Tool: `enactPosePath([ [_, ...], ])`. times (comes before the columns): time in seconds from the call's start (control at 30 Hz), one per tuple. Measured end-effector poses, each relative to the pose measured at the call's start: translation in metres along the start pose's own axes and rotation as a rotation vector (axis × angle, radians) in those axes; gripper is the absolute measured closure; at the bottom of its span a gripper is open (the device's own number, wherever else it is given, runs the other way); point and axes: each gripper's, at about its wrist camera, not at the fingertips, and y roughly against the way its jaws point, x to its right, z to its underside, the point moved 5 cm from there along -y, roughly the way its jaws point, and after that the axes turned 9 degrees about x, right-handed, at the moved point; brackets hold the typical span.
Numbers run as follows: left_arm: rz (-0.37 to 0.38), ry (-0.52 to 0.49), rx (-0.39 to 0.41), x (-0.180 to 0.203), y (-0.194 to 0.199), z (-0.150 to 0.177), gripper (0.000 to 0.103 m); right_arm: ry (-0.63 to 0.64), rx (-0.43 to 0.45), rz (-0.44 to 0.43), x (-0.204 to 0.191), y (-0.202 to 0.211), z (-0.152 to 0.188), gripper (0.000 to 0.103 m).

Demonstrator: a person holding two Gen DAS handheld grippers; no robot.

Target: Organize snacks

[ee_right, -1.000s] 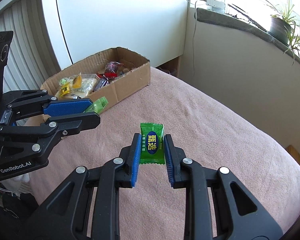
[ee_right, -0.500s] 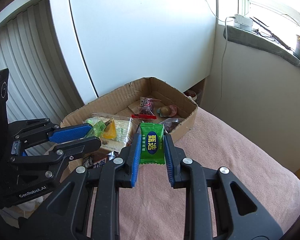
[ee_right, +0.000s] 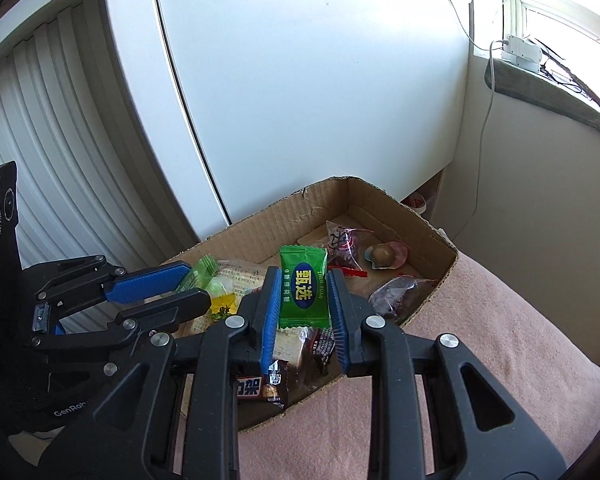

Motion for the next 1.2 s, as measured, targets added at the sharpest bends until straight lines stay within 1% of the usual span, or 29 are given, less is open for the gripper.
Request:
enactPosePath([
  [0.03, -0.004, 0.002, 0.0, -0.001, 0.0, 0.0, 0.082, -0.001, 0.001, 0.001, 0.0, -0.001, -0.001, 0.077],
  [0.07, -0.008, 0.003, 0.001, -0.002, 0.0, 0.0, 0.081, -0.002, 0.002, 0.003, -0.001, -0.001, -0.001, 0.072],
  [0.13, -0.017, 0.004, 0.003, -0.004, 0.0, -0.001, 0.062, -0.006, 0.012, 0.002, -0.001, -0.001, -0.002, 0.048],
  [0.17, -0.022, 0.005, 0.007, -0.005, 0.001, -0.001, 0.059, -0.009, 0.019, 0.008, -0.001, 0.0, -0.004, 0.044],
  [0.2, -0.023, 0.007, 0.01, -0.006, 0.002, -0.002, 0.058, -0.011, 0.026, 0.012, -0.001, 0.0, -0.005, 0.039],
  [0.23, -0.023, 0.008, 0.01, -0.006, 0.003, -0.002, 0.058, -0.012, 0.03, 0.015, -0.001, 0.001, -0.005, 0.036],
  [0.3, -0.026, 0.008, 0.01, -0.006, 0.004, -0.003, 0.057, -0.014, 0.033, 0.02, -0.001, 0.002, -0.006, 0.035],
  [0.4, -0.038, 0.008, 0.018, -0.007, 0.007, -0.004, 0.045, -0.01, 0.035, 0.031, -0.001, 0.003, -0.006, 0.035],
  [0.5, -0.043, 0.013, 0.024, -0.006, 0.011, -0.004, 0.045, -0.019, 0.041, 0.035, -0.001, 0.007, -0.005, 0.035],
  [0.57, -0.047, 0.018, 0.023, -0.006, 0.013, -0.004, 0.045, -0.024, 0.045, 0.039, 0.0, 0.012, -0.005, 0.027],
  [0.6, -0.049, 0.018, 0.024, -0.005, 0.014, -0.004, 0.043, -0.025, 0.052, 0.045, 0.0, 0.015, -0.004, 0.019],
  [0.63, -0.054, 0.018, 0.027, -0.005, 0.016, -0.004, 0.04, -0.024, 0.061, 0.05, -0.001, 0.018, -0.004, 0.017],
  [0.7, -0.062, 0.019, 0.034, -0.005, 0.021, -0.005, 0.037, -0.022, 0.075, 0.059, -0.001, 0.025, -0.004, 0.017],
  [0.87, -0.078, 0.014, 0.05, -0.001, 0.038, -0.004, 0.037, -0.028, 0.094, 0.077, -0.003, 0.046, -0.001, 0.016],
  [1.0, -0.097, 0.013, 0.063, 0.003, 0.054, 0.001, 0.031, -0.025, 0.104, 0.113, -0.008, 0.065, 0.008, 0.016],
  [1.07, -0.116, 0.012, 0.07, 0.004, 0.062, 0.004, 0.031, -0.022, 0.114, 0.137, -0.011, 0.077, 0.014, 0.012],
  [1.1, -0.126, 0.01, 0.074, 0.005, 0.065, 0.005, 0.031, -0.023, 0.124, 0.154, -0.012, 0.083, 0.016, 0.007],
  [1.13, -0.135, 0.007, 0.077, 0.006, 0.068, 0.006, 0.031, -0.023, 0.136, 0.171, -0.013, 0.09, 0.019, 0.004],
  [1.2, -0.15, 0.001, 0.087, 0.007, 0.074, 0.006, 0.03, -0.016, 0.155, 0.2, -0.016, 0.103, 0.022, 0.002],
])
